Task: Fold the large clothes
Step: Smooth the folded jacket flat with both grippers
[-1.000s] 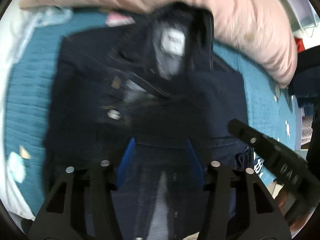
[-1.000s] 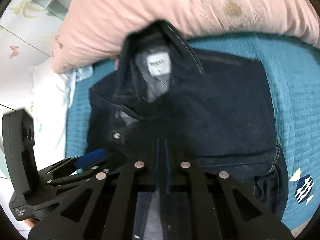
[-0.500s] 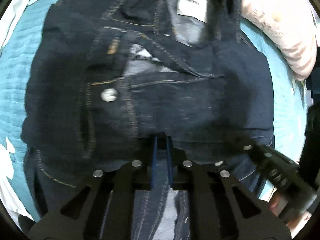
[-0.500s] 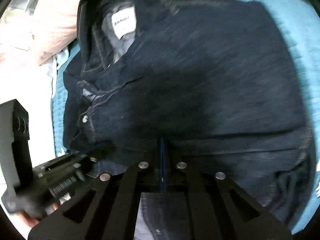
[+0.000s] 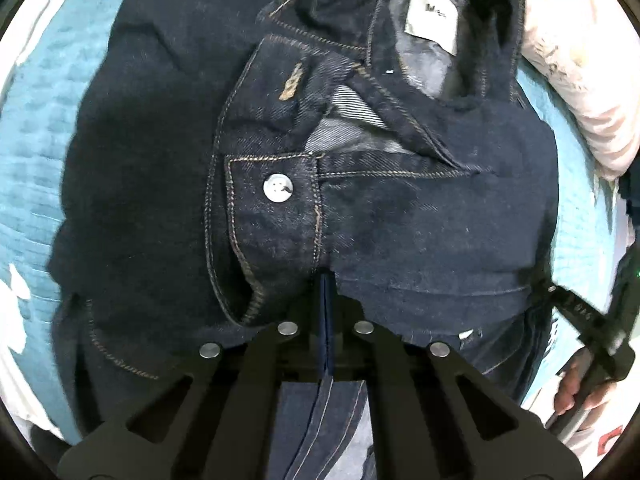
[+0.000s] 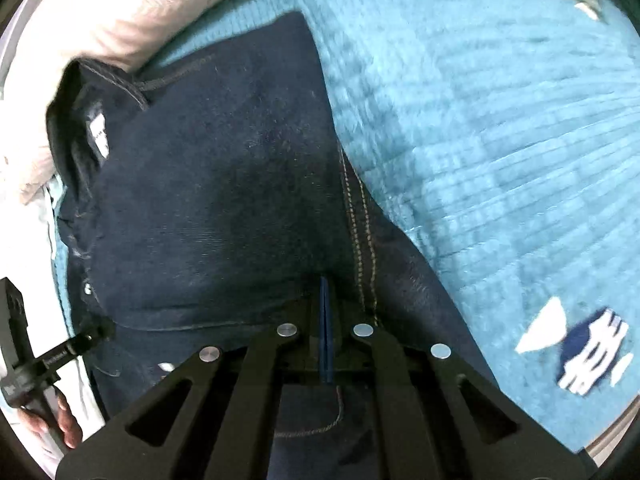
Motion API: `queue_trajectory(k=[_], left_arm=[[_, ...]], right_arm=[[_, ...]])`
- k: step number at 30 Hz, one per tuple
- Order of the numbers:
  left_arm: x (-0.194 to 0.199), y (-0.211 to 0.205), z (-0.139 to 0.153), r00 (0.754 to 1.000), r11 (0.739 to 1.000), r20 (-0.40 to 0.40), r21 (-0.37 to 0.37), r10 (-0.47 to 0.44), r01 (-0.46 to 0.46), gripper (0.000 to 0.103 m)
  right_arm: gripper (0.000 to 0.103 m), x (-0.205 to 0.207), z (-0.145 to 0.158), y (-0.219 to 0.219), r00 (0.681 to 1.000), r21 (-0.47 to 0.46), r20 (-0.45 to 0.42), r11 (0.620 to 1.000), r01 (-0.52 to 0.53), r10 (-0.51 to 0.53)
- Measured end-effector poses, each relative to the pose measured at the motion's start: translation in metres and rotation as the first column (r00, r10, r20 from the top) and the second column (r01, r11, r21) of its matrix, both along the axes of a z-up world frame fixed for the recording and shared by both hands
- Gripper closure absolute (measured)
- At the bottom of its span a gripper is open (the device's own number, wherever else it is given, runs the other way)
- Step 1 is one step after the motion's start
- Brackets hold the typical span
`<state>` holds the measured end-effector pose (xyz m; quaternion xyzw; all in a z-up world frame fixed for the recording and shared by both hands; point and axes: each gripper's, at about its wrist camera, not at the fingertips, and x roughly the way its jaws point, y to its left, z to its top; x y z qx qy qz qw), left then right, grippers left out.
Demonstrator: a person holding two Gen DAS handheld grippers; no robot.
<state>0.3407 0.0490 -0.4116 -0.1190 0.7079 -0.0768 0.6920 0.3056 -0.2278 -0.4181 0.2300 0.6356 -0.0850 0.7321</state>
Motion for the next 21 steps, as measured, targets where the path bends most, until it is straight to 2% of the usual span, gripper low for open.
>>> queue_trajectory(k=[2, 5, 10, 12, 16, 21], left_arm=[[-0.002, 0.001, 0.004, 1.000, 1.000, -0.003, 0.000, -0.008, 0.008, 0.100], [-0.002, -0.001, 0.014, 1.000, 0.999, -0.006, 0.022, -0.027, 0.027, 0.100], [0.003, -0.012, 0.046, 0.997, 0.998, 0.065, 0.059, -0.031, 0.028, 0.098], [0.014, -0.017, 0.058, 0.996, 0.999, 0.087, 0.035, -0.025, 0.022, 0.098], [0.036, -0.027, 0.064, 0.993, 1.000, 0.113, 0.007, -0.022, 0.021, 0.098], [0.061, -0.030, 0.047, 0.995, 0.999, 0.098, -0.033, 0.017, -0.014, 0.098]], right_arm=[[0.103, 0.002, 0.000, 0.001, 1.000, 0.004, -0.010, 1.000, 0.023, -0.023], [0.103, 0.007, 0.015, 0.006, 1.000, -0.043, -0.030, 0.999, 0.000, -0.001], [0.103, 0.028, 0.068, 0.026, 0.993, -0.004, 0.100, 0.998, -0.063, 0.063], [0.103, 0.044, 0.079, 0.040, 0.986, 0.029, 0.134, 0.994, -0.105, 0.100], [0.103, 0.084, 0.074, 0.072, 0.976, 0.045, 0.148, 0.985, -0.165, 0.157], [0.103, 0.121, 0.047, 0.109, 0.967, 0.115, 0.139, 0.966, -0.230, 0.214]])
